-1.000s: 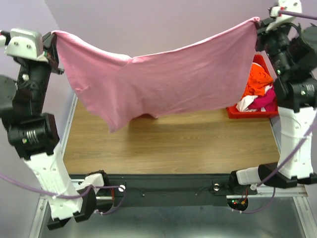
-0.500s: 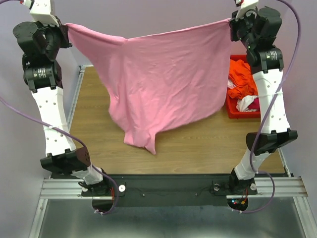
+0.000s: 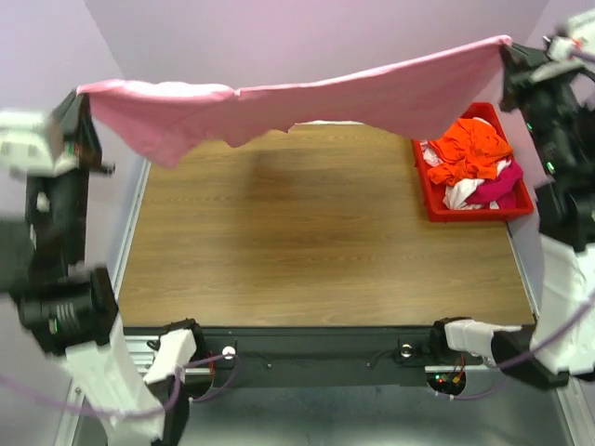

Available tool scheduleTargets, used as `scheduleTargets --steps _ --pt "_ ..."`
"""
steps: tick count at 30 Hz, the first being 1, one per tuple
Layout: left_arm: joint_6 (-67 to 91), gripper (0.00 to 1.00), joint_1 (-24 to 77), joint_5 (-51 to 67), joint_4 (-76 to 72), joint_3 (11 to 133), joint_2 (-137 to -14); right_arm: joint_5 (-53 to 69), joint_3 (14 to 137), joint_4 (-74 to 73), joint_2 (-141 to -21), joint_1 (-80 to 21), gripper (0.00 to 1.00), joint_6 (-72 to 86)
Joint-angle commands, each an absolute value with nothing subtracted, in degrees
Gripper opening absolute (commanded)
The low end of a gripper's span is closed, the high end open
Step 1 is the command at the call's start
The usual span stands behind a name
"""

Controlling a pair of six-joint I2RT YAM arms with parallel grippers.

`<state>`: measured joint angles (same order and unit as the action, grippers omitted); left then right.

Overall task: Fold and stack the t-shirts
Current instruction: Flatten the tshirt out

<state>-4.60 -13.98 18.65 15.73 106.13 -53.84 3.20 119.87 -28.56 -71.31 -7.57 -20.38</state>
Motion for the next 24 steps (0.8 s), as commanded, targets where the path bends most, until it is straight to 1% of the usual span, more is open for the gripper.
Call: scheduleTargets --steps 1,4,8,10,12,15,16,19,22,24 --pt "-4.40 0.00 -14.33 15.04 13.27 107.04 -47.12 2.73 117.51 -24.70 -63.74 -7.21 0.01 -21.88" --pt "-4.31 0.00 -14.33 12.49 15.03 110.65 -43.95 2.37 117.86 -24.70 -58.72 -7.21 0.01 -22.94" --pt "-4.75 0.00 -14.33 10.99 17.57 118.54 -43.50 1.85 120.49 -24.70 -56.51 -7.21 0.01 -25.22" --pt "-5.10 0.00 -14.33 11.42 18.54 120.05 -43.94 1.76 120.85 -24.61 -56.43 -7.12 0.01 -26.10" --pt "-5.71 0.00 -14.24 12.74 19.51 119.01 -43.86 1.76 119.89 -24.61 -56.78 -7.21 0.01 -26.89" --pt "-7.46 0.00 -14.33 14.41 19.43 112.08 -43.07 3.33 114.28 -24.52 -56.78 -7.12 0.01 -27.16" --pt "-8.86 0.00 -14.33 15.81 19.08 107.01 -42.63 5.17 110.60 -24.43 -56.78 -7.21 0.01 -27.25" --pt "-10.54 0.00 -14.33 17.57 18.20 98.90 -41.22 8.87 104.17 -23.82 -56.78 -7.12 0.01 -26.55" --pt "-12.13 0.00 -14.24 22.21 17.23 85.57 -40.26 12.20 92.42 -22.77 -57.30 -7.21 0.01 -25.67" --pt "-12.22 0.00 -14.33 24.42 16.35 79.57 -39.90 13.62 87.30 -21.54 -57.65 -7.21 0.01 -25.58"
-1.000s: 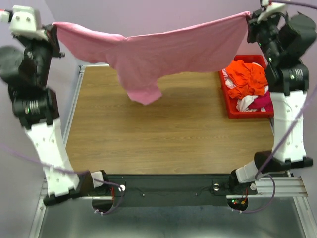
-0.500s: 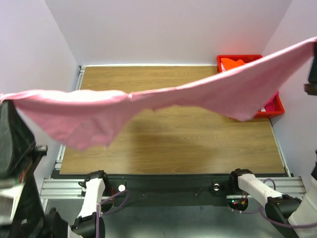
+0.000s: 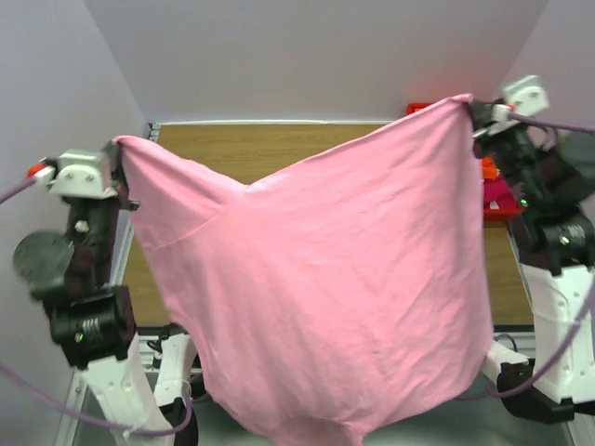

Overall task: Fold and stack the t-shirts
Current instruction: Flatten the tshirt out

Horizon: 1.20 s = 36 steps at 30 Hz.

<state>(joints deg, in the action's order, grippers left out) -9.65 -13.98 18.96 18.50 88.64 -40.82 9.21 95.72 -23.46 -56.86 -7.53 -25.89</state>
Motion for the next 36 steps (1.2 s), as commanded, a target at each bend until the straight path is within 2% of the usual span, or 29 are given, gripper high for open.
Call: scheduleTargets --steps 1,5,8,11,16,20,25,34,35,36 --pt "-12.83 0.00 -14.24 25.30 16.00 76.50 -39.64 15.10 84.93 -19.88 -58.18 -7.21 0.01 -25.49" --pt "-15.99 0.00 -14.33 26.90 9.87 57.02 -37.80 18.80 74.03 -14.87 -60.55 -7.21 0.01 -24.79" --pt "-18.71 0.00 -14.24 24.89 5.81 46.72 -38.49 20.65 67.43 -10.12 -64.40 -7.38 0.01 -25.14" --pt "-20.30 0.00 -14.24 21.55 -1.20 40.11 -44.09 20.83 64.34 -6.42 -70.37 -7.73 0.01 -25.40" --pt "-21.09 0.00 -14.24 17.15 -7.64 37.26 -54.39 20.22 64.16 -2.20 -79.35 -8.09 0.01 -24.26" --pt "-20.74 0.00 -14.15 17.66 -10.72 39.63 -63.44 18.99 66.88 -1.76 -86.21 -8.61 0.01 -24.43" --pt "-19.95 0.00 -14.15 17.23 -12.22 49.20 -77.32 15.13 73.28 -0.97 -95.86 -9.40 0.01 -23.30" --pt "-19.60 0.00 -14.15 19.68 -6.60 76.44 -103.34 6.95 88.32 -0.53 -112.84 -9.49 0.01 -19.16" --pt "-19.69 0.04 -14.24 20.64 -5.29 78.90 -105.53 4.42 89.46 -0.53 -114.16 -9.58 0.06 -18.81" --pt "-19.95 0.19 -14.33 20.74 -2.66 83.80 -109.65 3.09 92.17 -1.83 -116.87 -10.02 0.12 -18.81"
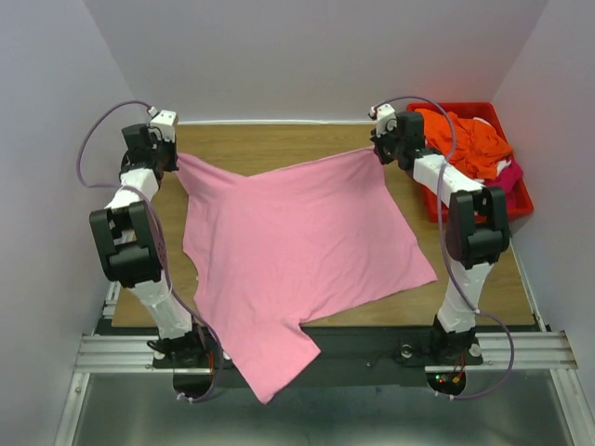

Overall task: Fold and stack the t-shirts
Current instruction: Flatten the tshirt out

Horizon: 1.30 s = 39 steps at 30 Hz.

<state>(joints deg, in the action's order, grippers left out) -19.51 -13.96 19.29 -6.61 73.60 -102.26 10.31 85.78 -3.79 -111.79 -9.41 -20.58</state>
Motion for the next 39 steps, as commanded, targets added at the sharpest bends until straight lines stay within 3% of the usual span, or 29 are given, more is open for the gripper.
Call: scheduleTargets --steps 1,2,4,6,13,22,24,32,39 --pt "-19.78 0.28 -14.33 20.31 -1.51 86.02 -111.25 2.47 93.33 -2.89 -117.68 -10.02 0.25 -18.72" --pt "-19.34 0.34 -14.67 19.08 -0.10 89.44 -113.44 1.76 94.64 -3.60 -118.12 -9.93 0.63 -17.94" --pt "-19.25 0.58 -15.12 20.38 2.02 90.61 -113.47 2.89 94.40 -5.35 -116.99 -10.02 0.81 -17.49" --pt "-20.03 0.64 -15.20 20.39 1.76 87.90 -110.05 4.04 93.61 -6.32 -115.23 -9.93 0.85 -16.70" --pt "-23.20 0.64 -15.12 23.55 5.62 73.58 -96.34 11.33 87.55 -15.53 -106.35 -10.02 0.81 -16.87" --pt "-23.29 0.49 -14.94 25.58 12.48 58.37 -88.86 13.27 78.06 -26.62 -102.84 -10.28 0.51 -18.90" --pt "-23.29 0.48 -14.94 25.05 12.92 55.99 -88.68 12.92 75.78 -27.42 -102.66 -10.37 0.49 -19.25" --pt "-20.75 0.42 -14.68 19.26 13.45 58.70 -96.93 11.17 73.83 -28.21 -107.04 -10.37 0.45 -18.90" --pt "-19.51 0.37 -14.85 13.89 15.12 71.09 -109.94 9.23 75.50 -28.83 -112.41 -10.28 0.42 -18.11"
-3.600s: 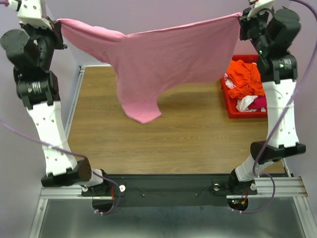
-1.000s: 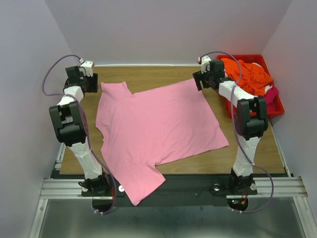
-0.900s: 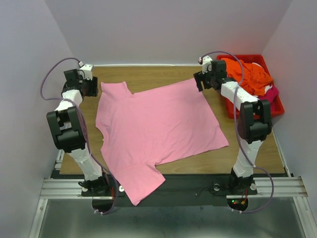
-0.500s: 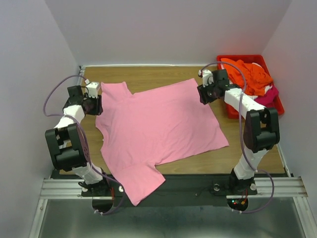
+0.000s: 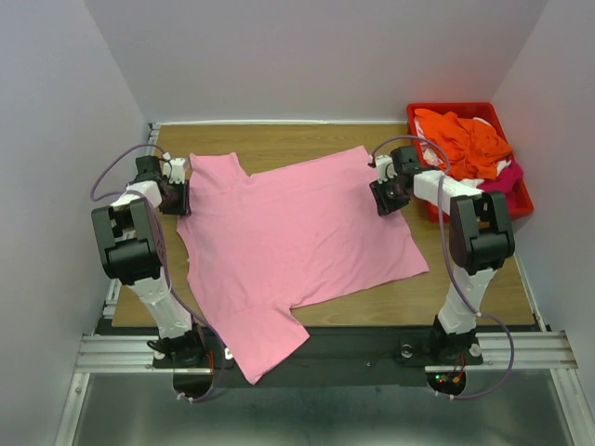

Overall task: Fold and stack the t-shirts
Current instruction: Flatten the tshirt out

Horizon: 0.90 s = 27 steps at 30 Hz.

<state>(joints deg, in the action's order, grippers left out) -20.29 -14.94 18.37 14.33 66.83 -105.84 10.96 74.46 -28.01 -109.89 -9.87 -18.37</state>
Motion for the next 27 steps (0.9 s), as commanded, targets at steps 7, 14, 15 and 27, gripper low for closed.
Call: scheduleTargets --steps 7,14,15,27 --pt "-22.23 0.38 -14.85 14.06 17.05 73.74 -109.69 9.23 71.64 -32.34 -111.36 -10.28 0.42 -19.07" --pt "-24.96 0.38 -14.77 13.89 17.40 69.88 -105.12 9.32 63.64 -34.54 -104.86 -10.46 0.42 -19.86" --pt "-25.31 0.39 -14.68 14.06 17.49 69.18 -104.25 9.49 63.11 -34.72 -103.98 -10.46 0.42 -19.78" --pt "-27.60 0.48 -14.68 22.84 22.58 75.92 -102.22 12.48 68.01 -38.06 -98.00 -10.90 0.56 -18.38"
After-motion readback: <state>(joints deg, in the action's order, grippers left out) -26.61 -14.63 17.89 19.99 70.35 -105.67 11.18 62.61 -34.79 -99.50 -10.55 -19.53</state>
